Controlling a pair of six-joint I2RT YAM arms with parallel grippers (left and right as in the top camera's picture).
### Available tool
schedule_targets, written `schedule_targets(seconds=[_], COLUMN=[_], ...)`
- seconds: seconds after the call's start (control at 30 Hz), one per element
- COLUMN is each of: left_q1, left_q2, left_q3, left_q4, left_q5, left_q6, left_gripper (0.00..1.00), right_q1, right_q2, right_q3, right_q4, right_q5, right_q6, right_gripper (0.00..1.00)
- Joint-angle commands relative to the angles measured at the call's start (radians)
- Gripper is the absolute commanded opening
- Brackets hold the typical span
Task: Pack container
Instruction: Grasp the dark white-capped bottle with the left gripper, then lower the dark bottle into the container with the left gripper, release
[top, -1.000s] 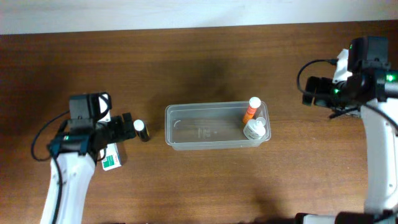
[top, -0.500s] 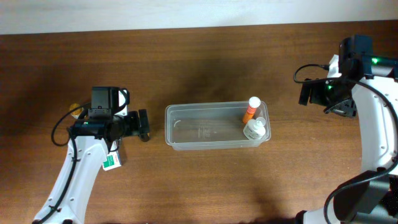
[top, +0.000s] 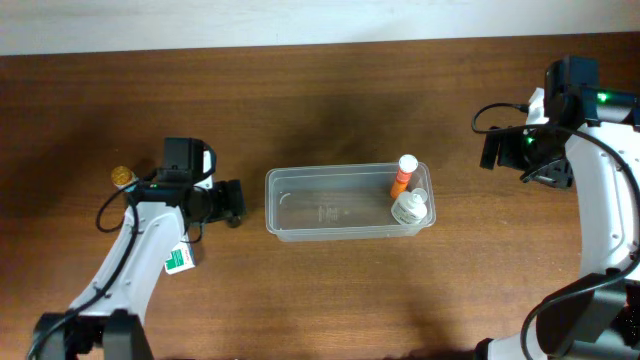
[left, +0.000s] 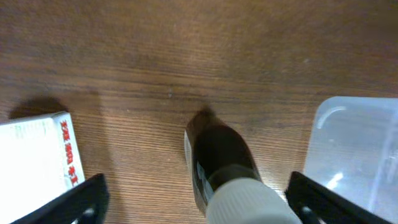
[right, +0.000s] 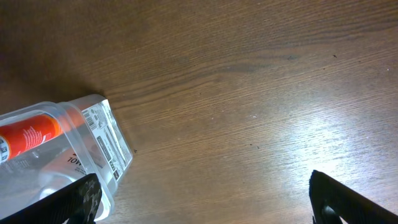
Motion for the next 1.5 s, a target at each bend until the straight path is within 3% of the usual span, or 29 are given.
schedule_targets(seconds=[0.0, 0.27, 0.47, 0.67, 0.9, 1.17, 1.47], left_q1=[-0.002, -0.002, -0.008, -0.050, -0.207, -0.451, -0.609], left_q2=[0.001, -0.002, -0.002, -0.026, -0.106, -0.076, 0.162], left_q3=[0.016, 0.016, 0.035, 0.143, 0.373, 0.432, 0.432], left_q4=[0.002, 0.011, 0.007, -0.064, -0.204, -0.151, -0.048], left_q5=[-0.003, -0.003, -0.003, -0.003, -0.007, -0.007, -0.006], left_q6=[-0.024, -0.024, -0.024, -0.024, -0.024, -0.024, -0.024], left_gripper=[0.79, 0.27, 0.15, 0.15, 0.09, 0.09, 0.08], right_q1=[-0.004, -0.004, -0.004, -0.004, -0.004, -0.004, -0.004], right_q2=[0.005, 0.005, 0.005, 0.005, 0.005, 0.005, 0.005], right_q3=[-0.005, -0.005, -0.005, -0.005, -0.005, -0.005, -0.005], right_q4=[0.000, -0.003, -0.004, -0.008, -0.008, -0.008, -0.008], right_q5=[-0.009, -0.009, -0.009, -0.009, -0.009, -0.009, -0.009], right_q6=[-0.007, -0.007, -0.007, -0.007, -0.007, -0.007, -0.007], right_gripper=[0.99, 0.99, 0.99, 0.99, 0.99, 0.99, 0.99])
